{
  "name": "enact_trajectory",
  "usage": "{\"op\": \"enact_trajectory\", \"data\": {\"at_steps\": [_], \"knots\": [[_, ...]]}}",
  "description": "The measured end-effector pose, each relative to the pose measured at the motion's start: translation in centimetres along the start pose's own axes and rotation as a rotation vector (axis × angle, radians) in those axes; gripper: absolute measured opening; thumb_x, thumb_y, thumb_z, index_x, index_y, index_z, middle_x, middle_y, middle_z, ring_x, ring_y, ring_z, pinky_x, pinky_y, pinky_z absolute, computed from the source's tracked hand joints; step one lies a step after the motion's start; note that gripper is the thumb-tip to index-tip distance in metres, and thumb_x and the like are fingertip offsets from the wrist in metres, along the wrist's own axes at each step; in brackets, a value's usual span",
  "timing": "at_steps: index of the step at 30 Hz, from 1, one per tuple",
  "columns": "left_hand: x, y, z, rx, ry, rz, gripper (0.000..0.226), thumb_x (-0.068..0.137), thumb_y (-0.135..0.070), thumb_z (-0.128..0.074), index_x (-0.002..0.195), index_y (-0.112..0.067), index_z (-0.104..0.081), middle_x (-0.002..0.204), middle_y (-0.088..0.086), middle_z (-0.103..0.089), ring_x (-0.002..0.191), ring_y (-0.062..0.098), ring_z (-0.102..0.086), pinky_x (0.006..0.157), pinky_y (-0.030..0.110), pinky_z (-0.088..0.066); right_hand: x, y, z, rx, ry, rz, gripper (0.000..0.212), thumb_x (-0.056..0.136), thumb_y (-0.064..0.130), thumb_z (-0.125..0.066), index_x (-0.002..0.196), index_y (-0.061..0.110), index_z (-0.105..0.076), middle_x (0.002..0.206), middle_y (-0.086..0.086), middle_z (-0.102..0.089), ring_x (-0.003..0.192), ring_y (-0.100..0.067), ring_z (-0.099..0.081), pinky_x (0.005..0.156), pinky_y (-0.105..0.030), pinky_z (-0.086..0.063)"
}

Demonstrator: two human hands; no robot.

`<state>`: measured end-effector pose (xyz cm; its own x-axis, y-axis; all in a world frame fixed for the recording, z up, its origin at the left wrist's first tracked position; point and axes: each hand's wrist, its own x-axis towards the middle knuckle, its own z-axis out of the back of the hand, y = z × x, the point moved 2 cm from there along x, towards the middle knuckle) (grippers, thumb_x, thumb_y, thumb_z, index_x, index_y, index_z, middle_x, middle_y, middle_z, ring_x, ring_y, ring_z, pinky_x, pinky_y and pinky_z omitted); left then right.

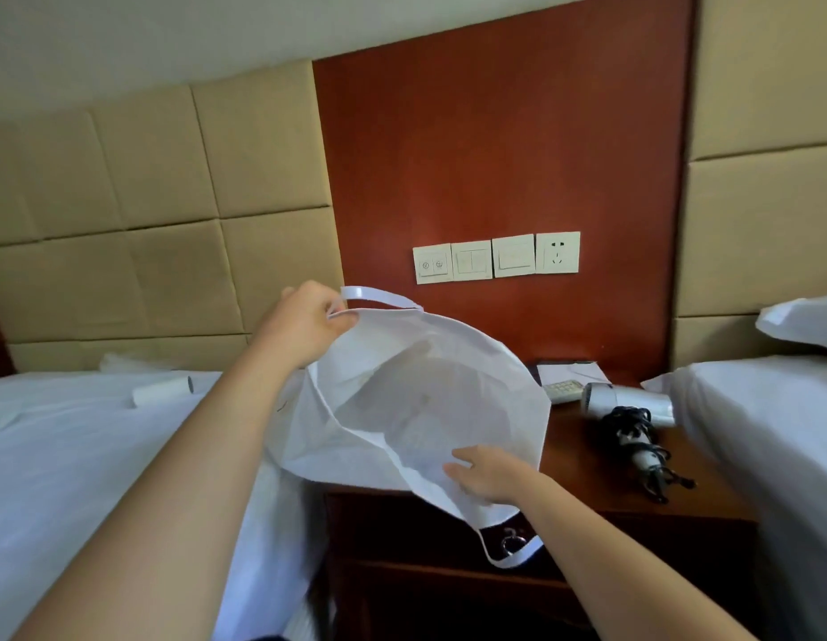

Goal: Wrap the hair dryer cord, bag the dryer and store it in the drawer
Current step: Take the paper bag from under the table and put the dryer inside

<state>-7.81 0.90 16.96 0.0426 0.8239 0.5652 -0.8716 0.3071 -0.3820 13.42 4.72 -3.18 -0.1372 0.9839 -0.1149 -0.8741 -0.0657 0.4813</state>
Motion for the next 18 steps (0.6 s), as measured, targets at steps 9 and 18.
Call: {"op": "enact_trajectory", "data": {"at_steps": [9,18], "knots": [[0.4,-1.5,-0.9,0.057,0.088,-0.12,0.032,0.091,-0.029,-0.058,0.076,-0.001,-0.064,0.065,0.009,-0.051,0.065,0.027,-0.048,0.052,0.029,-0.029,-8.2,-0.3,7.2,0.078,-0.274,0.262,0.025,0.092,0.023,-0.048,0.087,0.008,-0.067,0.078,0.002,-0.07,0.062,-0.017,-0.062,0.069,-0.035,-0.054],[0.6,-2.1,-3.8,0.11,0.114,-0.207,0.037,0.087,-0.03,-0.061,0.059,-0.007,-0.053,0.054,0.004,-0.044,0.065,0.032,-0.051,0.06,0.032,-0.035,-10.6,-7.6,11.5,-0.147,-0.71,-0.11,0.022,0.088,0.035,-0.053,0.082,0.014,-0.058,0.096,-0.005,-0.065,0.088,-0.024,-0.056,0.064,-0.03,-0.037]]}}
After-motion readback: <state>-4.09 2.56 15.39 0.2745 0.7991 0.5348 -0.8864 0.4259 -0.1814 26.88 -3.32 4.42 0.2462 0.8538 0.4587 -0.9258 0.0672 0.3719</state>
